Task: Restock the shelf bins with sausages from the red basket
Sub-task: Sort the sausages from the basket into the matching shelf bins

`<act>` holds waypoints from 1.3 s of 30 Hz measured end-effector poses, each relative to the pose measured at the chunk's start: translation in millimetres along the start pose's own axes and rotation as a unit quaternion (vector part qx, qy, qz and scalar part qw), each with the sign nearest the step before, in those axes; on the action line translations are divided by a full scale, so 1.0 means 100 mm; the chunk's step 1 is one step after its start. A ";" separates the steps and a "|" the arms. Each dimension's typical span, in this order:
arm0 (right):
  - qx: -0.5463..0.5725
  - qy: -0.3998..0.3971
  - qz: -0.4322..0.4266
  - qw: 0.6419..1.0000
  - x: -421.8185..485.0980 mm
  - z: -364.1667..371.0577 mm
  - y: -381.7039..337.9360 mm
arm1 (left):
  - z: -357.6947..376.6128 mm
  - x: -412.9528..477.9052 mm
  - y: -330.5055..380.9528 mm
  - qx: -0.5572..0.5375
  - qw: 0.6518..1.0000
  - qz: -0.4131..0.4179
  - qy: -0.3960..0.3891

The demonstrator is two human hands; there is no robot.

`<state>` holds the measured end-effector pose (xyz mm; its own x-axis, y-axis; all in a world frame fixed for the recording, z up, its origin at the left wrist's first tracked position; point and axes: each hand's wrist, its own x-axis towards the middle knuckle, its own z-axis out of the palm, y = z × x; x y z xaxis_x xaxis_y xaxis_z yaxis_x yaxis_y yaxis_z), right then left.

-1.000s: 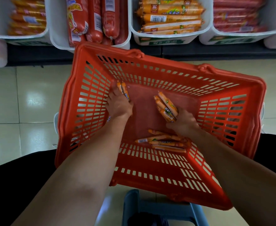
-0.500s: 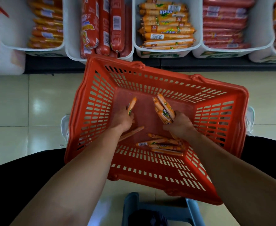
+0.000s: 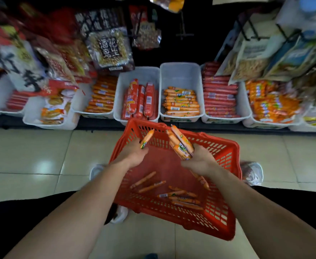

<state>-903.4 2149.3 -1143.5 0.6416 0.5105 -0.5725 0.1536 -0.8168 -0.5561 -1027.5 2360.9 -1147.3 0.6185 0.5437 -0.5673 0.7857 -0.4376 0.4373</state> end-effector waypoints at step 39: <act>-0.292 -0.016 -0.077 0.953 2.65 -1.15 -0.70 | -0.87 0.99 0.47 0.037 0.994 0.101 -0.027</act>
<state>-657.8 2310.8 -1186.6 0.5564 0.6360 -0.5347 0.6412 -0.7379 -0.2105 -928.2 2456.4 -1121.9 0.7603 0.4011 -0.5109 0.6417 -0.5860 0.4949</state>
